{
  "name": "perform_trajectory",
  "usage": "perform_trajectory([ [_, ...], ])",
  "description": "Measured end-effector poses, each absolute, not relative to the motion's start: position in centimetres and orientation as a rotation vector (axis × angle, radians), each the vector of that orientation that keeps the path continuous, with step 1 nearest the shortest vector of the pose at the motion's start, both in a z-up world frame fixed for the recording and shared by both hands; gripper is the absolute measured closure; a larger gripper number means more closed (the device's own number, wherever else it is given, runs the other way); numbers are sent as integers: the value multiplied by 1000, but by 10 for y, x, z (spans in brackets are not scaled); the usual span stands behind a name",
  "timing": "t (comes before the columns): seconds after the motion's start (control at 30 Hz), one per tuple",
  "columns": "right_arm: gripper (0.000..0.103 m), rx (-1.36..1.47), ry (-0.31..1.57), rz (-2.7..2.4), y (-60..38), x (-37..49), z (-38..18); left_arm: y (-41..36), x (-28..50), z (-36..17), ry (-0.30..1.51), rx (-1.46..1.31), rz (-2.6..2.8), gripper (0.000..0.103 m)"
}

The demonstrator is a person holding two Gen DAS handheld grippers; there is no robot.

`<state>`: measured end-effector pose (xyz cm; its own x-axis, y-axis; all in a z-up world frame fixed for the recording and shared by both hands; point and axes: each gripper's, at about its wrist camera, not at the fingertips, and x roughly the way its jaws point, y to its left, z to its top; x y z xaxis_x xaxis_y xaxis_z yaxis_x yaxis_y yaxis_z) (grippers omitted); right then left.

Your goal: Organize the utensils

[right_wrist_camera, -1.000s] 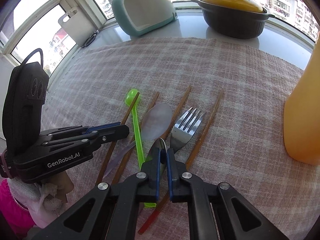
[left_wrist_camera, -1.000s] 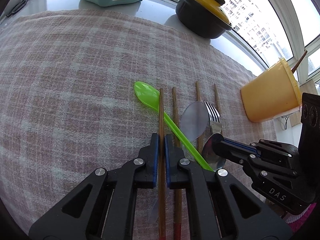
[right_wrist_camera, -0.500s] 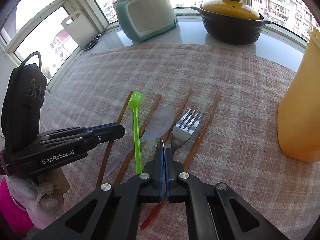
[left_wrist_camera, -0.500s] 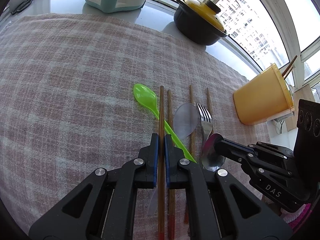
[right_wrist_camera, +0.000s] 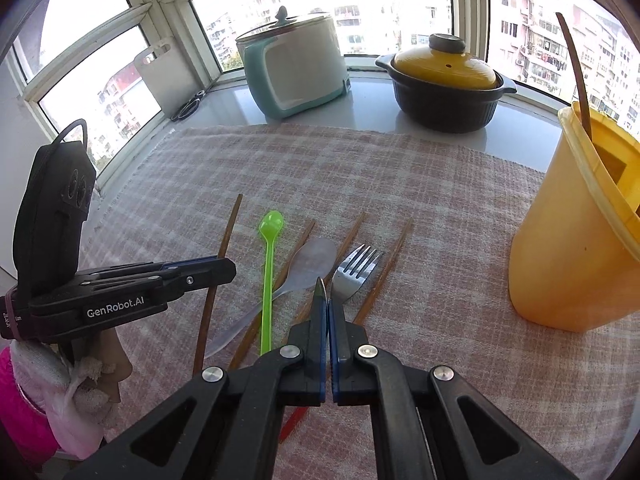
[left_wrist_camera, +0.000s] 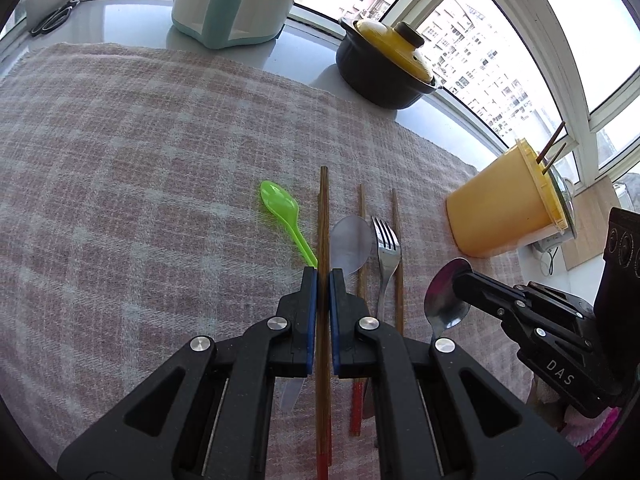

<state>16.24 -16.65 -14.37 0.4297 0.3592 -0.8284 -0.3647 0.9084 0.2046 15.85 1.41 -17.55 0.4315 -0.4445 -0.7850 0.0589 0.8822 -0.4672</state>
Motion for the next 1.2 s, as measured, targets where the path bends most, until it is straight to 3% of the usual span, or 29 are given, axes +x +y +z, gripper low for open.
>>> perform_trajectory([
  [1.2, 103, 28, 751, 300, -277, 116, -42, -44, 134, -51, 789, -415, -451, 100],
])
